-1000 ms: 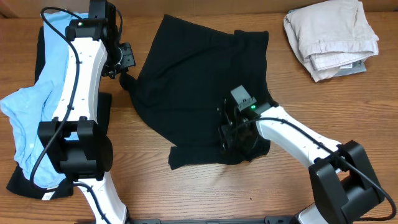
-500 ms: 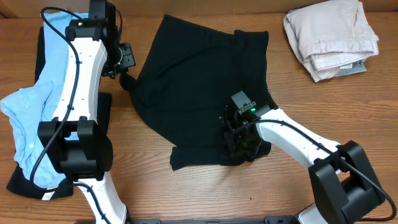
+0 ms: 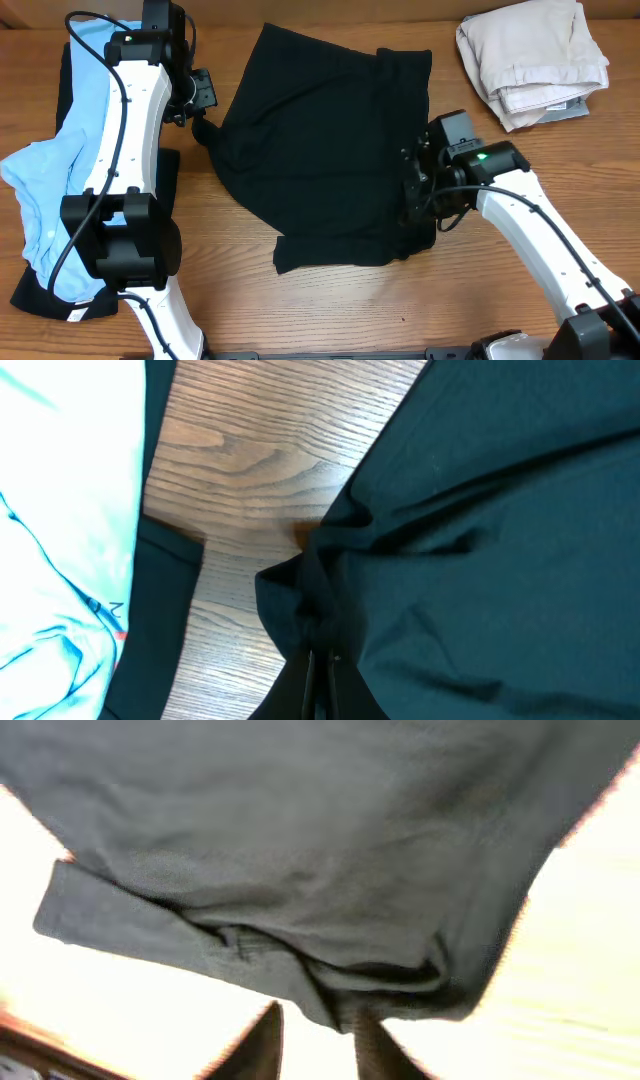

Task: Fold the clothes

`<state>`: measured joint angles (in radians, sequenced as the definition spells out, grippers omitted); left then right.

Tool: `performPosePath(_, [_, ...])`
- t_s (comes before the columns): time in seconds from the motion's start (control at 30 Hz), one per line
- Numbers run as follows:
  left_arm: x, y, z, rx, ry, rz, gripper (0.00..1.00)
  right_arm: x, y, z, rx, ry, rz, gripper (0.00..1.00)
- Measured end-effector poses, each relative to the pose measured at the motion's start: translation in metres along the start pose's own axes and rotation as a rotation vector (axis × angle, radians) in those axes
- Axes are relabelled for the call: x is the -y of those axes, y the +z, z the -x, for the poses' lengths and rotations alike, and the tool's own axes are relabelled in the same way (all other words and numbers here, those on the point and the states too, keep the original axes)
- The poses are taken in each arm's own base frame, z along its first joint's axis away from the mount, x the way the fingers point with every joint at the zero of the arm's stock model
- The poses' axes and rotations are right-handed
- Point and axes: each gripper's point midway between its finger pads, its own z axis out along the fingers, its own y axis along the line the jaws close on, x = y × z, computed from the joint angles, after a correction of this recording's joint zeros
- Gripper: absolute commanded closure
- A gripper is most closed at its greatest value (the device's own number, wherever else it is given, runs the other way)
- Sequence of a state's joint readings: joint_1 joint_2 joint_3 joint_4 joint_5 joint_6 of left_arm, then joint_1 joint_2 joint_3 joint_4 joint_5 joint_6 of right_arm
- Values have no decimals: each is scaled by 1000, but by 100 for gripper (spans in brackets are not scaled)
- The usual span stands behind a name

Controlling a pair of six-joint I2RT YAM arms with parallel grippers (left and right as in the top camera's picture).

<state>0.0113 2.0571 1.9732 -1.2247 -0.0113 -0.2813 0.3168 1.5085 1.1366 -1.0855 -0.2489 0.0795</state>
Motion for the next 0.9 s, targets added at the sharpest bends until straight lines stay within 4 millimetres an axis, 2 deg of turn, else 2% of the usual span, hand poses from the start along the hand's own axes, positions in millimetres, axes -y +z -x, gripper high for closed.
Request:
performPosePath(0.2, [-1, 0, 1, 3, -3, 0, 96, -45, 24, -5, 18, -192, 44, 21])
performPosePath(0.3, [-1, 0, 1, 2, -3, 0, 96, -59, 39, -13, -7, -253, 47, 20])
performPosePath(0.53, [-1, 0, 1, 3, -3, 0, 96, -53, 81, -31, -140, -273, -12, 20])
performPosePath(0.57, [-1, 0, 1, 3, -3, 0, 96, -51, 87, -34, -161, -272, -20, 23])
performPosePath(0.63, [-1, 0, 1, 3, -3, 0, 96, -46, 97, -37, -193, -264, -35, 43])
performPosePath(0.67, [-1, 0, 1, 3, -3, 0, 96, -45, 99, -39, -206, -257, -39, 55])
performPosePath(0.7, [-1, 0, 1, 3, -2, 0, 96, -43, 102, -41, -220, -257, -40, 88])
performPosePath(0.73, [-1, 0, 1, 3, -1, 0, 96, -43, 104, -43, -232, -256, -41, 96])
performPosePath(0.9, [-2, 0, 1, 2, 0, 1, 96, -36, 97, -60, -308, -204, -56, 96])
